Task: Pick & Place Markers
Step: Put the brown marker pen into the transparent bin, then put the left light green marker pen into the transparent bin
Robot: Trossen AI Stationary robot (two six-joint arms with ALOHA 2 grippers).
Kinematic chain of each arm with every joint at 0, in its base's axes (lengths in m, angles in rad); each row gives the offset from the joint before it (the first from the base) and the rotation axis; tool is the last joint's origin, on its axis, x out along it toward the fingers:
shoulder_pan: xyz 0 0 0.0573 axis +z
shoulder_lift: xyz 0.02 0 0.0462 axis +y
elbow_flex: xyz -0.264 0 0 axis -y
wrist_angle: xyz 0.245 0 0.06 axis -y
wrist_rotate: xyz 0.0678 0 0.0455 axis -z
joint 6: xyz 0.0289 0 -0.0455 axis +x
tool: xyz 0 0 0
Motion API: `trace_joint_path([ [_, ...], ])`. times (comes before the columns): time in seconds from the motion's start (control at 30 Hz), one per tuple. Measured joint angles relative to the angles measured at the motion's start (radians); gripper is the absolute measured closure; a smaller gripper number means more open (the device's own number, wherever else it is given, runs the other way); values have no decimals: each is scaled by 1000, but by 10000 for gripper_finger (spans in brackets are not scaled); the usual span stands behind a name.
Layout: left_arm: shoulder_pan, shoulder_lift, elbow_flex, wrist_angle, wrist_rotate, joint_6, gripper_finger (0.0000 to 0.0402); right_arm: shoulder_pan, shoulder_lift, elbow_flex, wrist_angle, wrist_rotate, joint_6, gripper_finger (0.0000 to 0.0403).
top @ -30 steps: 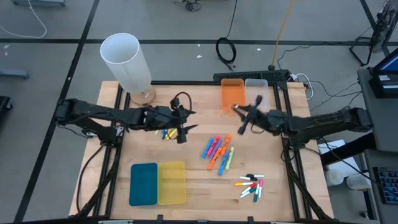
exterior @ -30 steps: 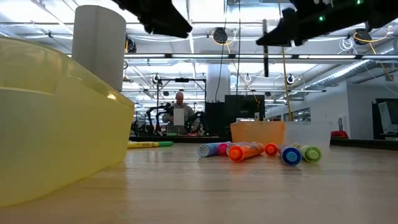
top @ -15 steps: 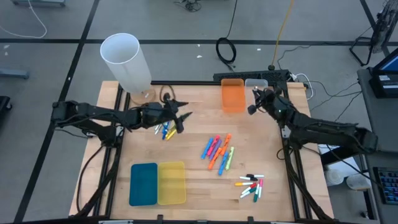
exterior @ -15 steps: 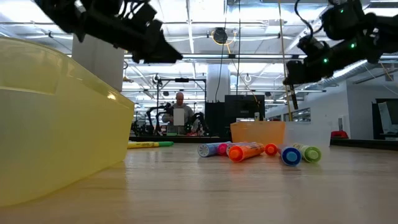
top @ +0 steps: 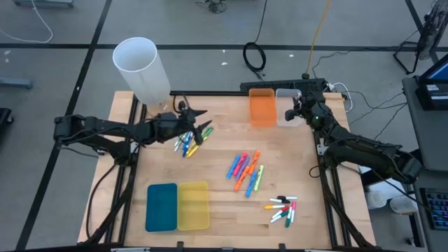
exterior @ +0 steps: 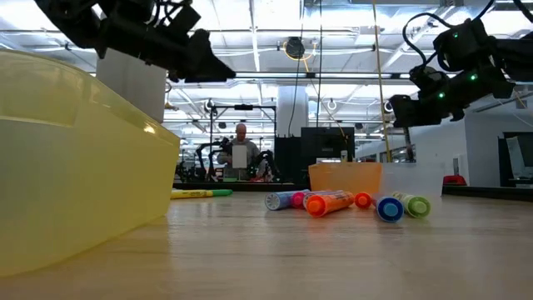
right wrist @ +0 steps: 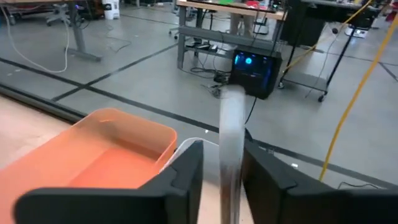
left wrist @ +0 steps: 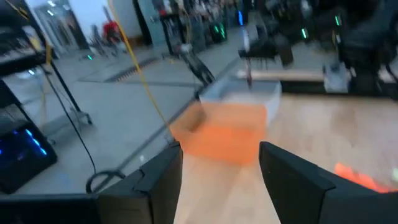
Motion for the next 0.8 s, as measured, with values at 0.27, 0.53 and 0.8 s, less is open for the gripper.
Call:
trace_joint_path([
  [0.27,39,2,0,3,-6,26,188,-4,0,0,131,-82,-35,231],
  [0.53,51,2,0,-183,-6,-105,188,-3,-1,0,306,-292,33,198],
  [0.8,52,2,0,-605,-46,-388,188,-3,-1,0,363,-339,86,201],
])
